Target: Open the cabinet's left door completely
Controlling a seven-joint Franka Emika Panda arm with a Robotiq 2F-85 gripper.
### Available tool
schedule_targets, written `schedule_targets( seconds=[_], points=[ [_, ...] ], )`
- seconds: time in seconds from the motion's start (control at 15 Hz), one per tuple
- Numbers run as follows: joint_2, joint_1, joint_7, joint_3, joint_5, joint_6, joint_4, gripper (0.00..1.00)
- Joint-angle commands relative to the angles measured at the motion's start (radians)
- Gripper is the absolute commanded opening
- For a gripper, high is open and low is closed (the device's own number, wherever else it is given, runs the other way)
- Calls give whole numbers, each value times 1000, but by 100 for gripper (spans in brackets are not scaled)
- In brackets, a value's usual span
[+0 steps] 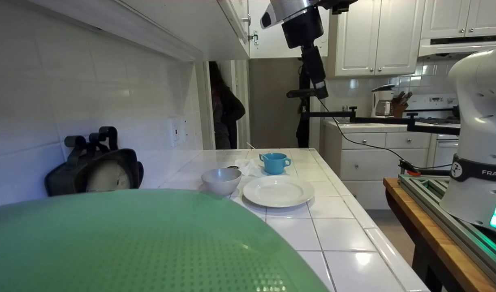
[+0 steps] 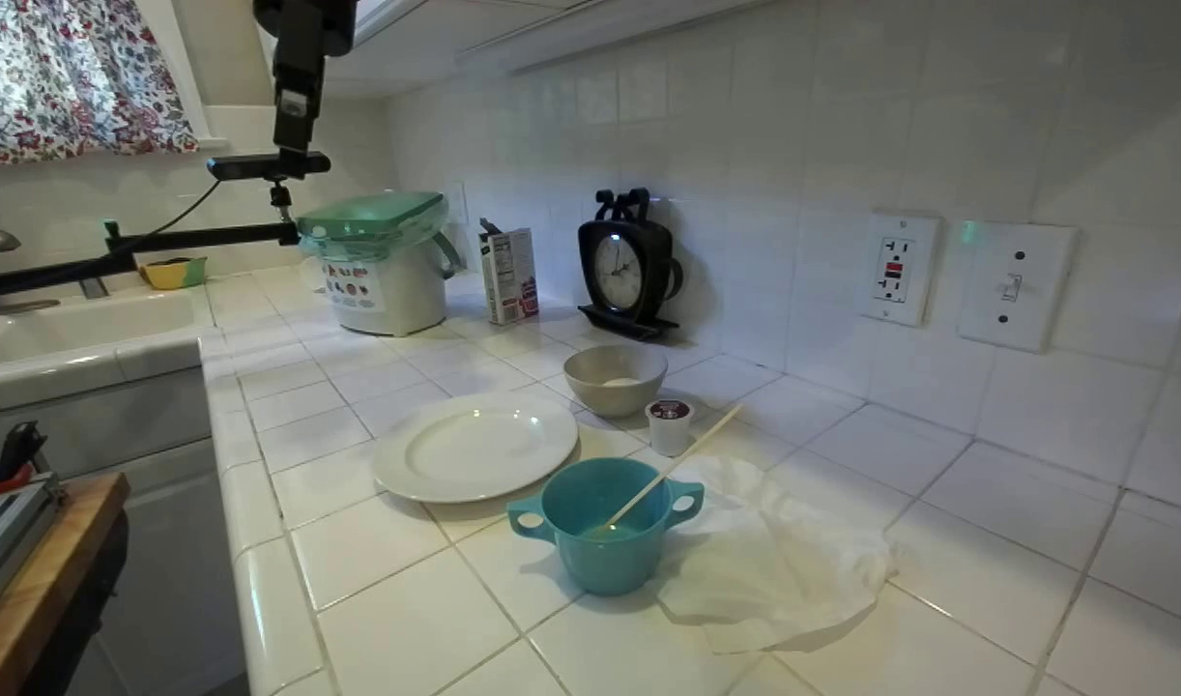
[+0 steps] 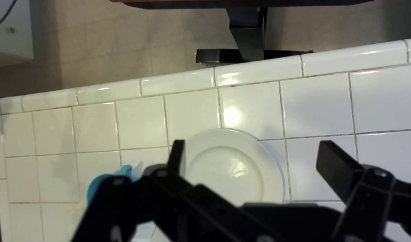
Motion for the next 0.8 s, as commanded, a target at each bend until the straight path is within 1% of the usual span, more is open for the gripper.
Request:
schedule_targets(
  seconds=[0.0, 0.2, 0.4, 0.53, 0.73],
  points=[
    [-26, 11, 5, -48, 17, 14, 3, 100],
    [-79, 2, -8, -90, 34, 21, -2, 100],
    [-138, 0, -73, -140, 79, 23, 0, 100],
    [-169, -3, -159, -183, 117, 11, 18, 100],
    [-188, -10, -329, -263, 167, 4, 60, 100]
  ],
)
